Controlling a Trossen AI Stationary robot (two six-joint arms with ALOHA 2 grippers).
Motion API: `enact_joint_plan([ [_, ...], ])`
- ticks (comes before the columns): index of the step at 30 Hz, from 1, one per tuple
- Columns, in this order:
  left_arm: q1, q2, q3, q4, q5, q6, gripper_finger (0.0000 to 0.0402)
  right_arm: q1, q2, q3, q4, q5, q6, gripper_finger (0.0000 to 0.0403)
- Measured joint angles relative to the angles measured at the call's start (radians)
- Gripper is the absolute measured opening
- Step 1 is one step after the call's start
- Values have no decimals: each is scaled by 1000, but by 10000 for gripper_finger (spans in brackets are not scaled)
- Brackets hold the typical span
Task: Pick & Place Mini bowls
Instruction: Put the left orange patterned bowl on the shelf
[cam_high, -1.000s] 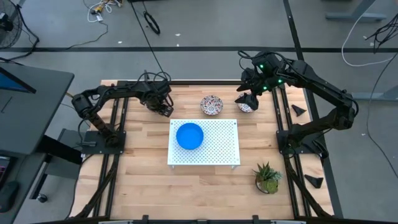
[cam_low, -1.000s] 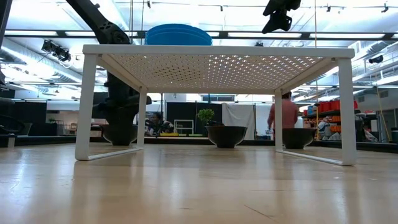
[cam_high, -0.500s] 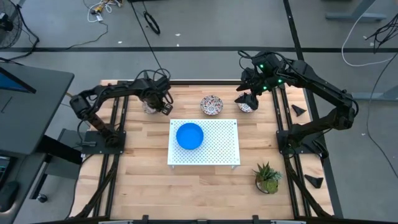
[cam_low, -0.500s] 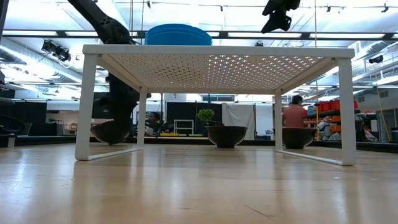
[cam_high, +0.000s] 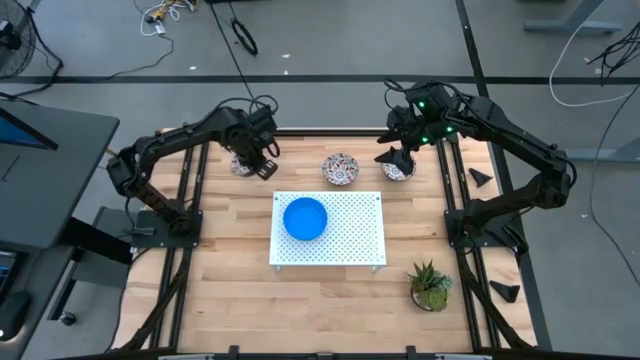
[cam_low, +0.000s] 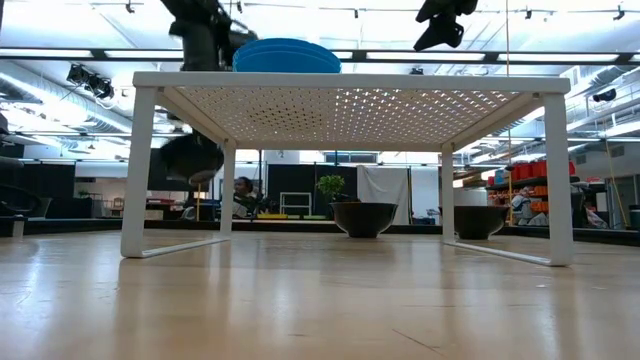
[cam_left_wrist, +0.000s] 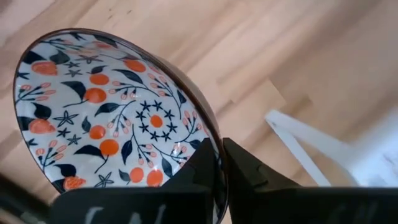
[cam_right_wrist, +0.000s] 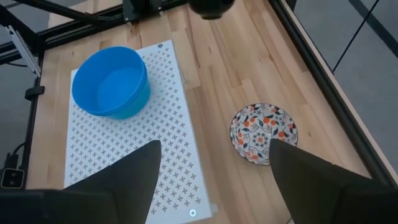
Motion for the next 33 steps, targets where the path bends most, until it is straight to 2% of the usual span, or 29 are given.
enact_joint_plan([
  [15, -124, 0, 400, -409, -6, 125, 12, 0, 0, 0, 6, 0, -23, 302],
  [20, -164, 0, 489, -418, 42, 160, 13, 0, 0, 0, 5, -1, -8, 302],
  [26, -252, -1, 558, -418, 93, 370, 13, 1, 0, 0, -24, -28, 8, 302],
  [33, -362, -1, 580, -419, 55, 640, 13, 55, 0, 0, -72, -105, -57, 302],
])
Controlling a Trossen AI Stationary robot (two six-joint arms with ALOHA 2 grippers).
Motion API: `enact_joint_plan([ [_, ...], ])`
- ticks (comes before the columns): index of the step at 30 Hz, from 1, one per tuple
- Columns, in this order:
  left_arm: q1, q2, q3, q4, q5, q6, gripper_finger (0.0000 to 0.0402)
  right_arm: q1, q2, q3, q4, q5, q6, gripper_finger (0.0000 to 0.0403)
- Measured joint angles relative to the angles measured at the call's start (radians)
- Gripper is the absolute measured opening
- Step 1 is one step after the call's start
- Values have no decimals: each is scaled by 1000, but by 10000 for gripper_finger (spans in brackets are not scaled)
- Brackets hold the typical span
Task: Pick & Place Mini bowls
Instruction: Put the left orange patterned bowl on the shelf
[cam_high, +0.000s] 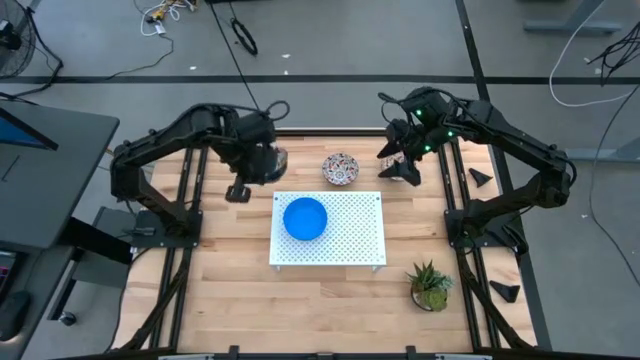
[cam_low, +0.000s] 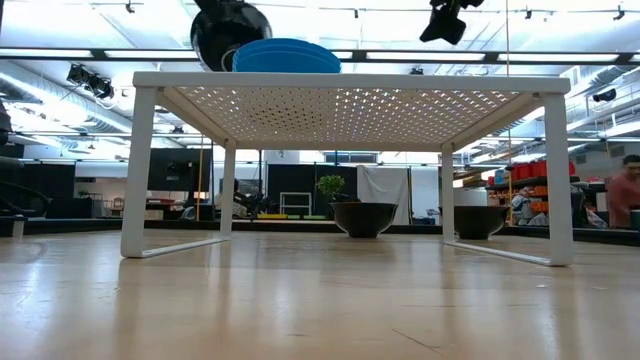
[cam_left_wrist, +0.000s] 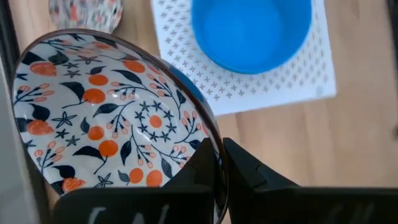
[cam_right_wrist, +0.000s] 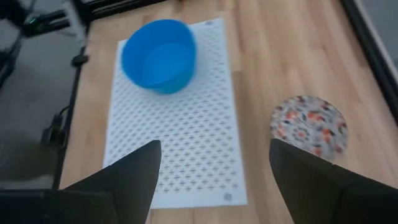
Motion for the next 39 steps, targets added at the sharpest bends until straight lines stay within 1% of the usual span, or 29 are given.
enact_joint_plan([
  [10, -97, 1, 0, 1, -127, 377, 13, 102, 0, 0, 12, -10, -122, 302],
  [13, -125, 3, 0, 24, -160, 466, 13, 122, 0, 0, 26, -10, -160, 302],
  [17, -161, 5, 0, 93, -167, 552, 13, 149, 0, 0, 57, -10, -192, 302],
  [22, -199, 5, 0, 196, -167, 607, 13, 181, 0, 0, 87, -32, -207, 302],
  [30, -261, 54, 0, 226, -161, 624, 13, 248, 0, 0, 148, -44, -284, 302],
  [34, -284, 91, -1, 236, -160, 629, 13, 277, 0, 0, 219, -44, -308, 302],
  [39, -309, 118, -1, 298, -159, 646, 13, 313, 0, 0, 296, -10, -347, 302],
])
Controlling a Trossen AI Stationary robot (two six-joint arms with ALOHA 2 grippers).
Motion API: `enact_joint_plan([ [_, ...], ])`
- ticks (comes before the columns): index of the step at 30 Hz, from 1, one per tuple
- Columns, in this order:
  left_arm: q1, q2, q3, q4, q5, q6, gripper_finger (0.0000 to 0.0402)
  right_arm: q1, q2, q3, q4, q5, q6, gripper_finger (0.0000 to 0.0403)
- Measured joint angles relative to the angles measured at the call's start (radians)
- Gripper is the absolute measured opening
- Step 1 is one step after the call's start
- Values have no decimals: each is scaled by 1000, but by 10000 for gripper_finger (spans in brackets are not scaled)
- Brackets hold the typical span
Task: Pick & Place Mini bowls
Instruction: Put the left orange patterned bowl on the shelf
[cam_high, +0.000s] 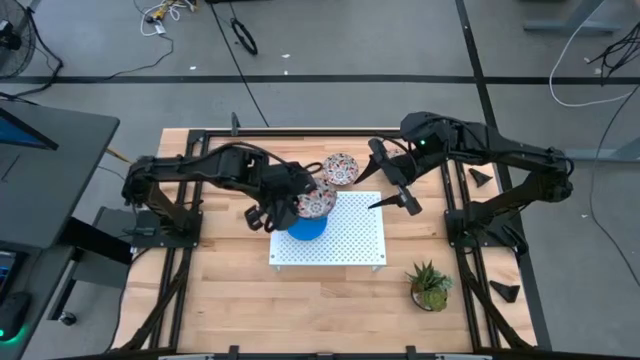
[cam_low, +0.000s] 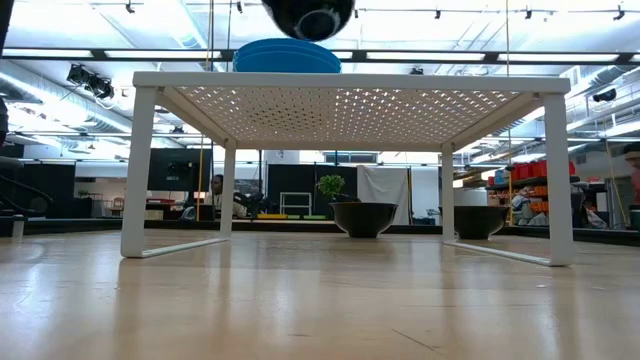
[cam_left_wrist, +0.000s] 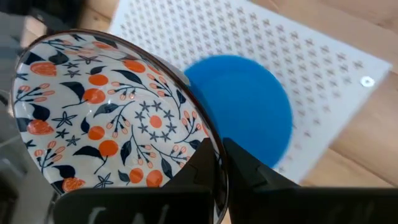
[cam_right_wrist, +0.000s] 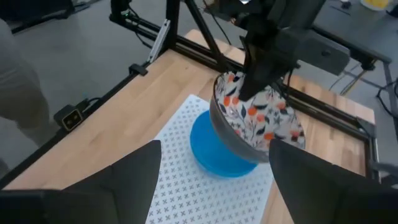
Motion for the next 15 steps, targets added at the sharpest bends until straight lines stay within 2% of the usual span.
enact_joint_plan([
  [4, -21, 21, 22, 38, 0, 2, 13, 26, 6, 0, 5, 2, -25, 302],
  [15, -57, 126, 207, 16, 4, 28, 13, 118, 71, 0, 52, 54, -113, 302],
])
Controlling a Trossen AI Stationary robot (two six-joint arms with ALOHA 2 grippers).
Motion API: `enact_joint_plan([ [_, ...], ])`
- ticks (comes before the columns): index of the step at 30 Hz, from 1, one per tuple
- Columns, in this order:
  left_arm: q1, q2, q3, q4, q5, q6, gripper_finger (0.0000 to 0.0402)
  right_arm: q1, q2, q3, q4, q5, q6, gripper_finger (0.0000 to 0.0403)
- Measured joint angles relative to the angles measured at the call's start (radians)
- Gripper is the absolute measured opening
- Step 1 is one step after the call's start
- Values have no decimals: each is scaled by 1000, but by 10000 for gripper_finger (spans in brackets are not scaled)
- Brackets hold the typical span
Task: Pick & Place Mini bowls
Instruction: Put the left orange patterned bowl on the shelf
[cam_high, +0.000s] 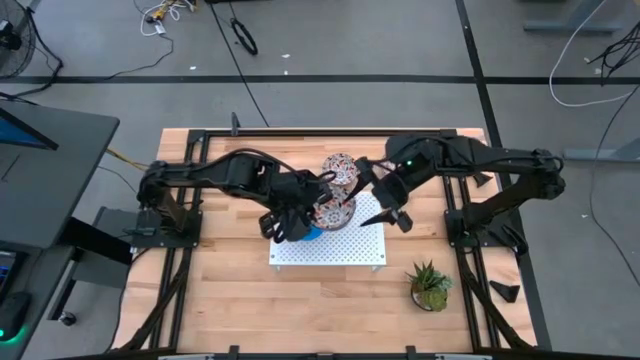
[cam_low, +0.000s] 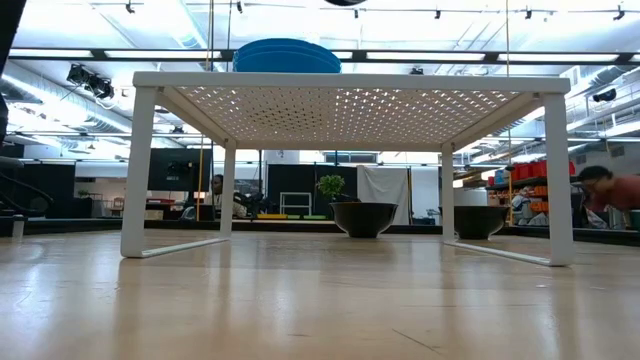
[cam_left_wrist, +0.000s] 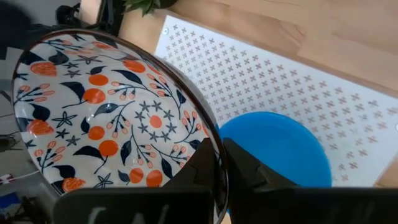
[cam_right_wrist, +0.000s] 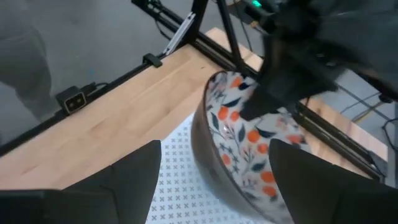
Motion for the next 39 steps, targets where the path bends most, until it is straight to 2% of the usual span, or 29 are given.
enact_joint_plan([
  [6, -2, 17, 34, -19, 38, 0, 13, 37, 40, 0, -7, 40, -87, 299],
  [10, -3, 17, 34, -37, 74, -12, 13, 55, 45, 0, -13, 61, -154, 279],
  [16, -7, 17, 34, -80, 108, -38, 13, 72, 45, 0, -13, 119, -233, 221],
  [21, -10, 17, 34, -72, 116, -50, 13, 72, 58, 0, -17, 121, -230, 162],
  [32, -19, 16, 34, -81, 196, -77, 13, 98, 86, 0, 13, 114, -265, 65],
  [39, -31, 15, 34, -74, 193, -89, 32, 120, 87, 0, 12, 111, -270, 37],
])
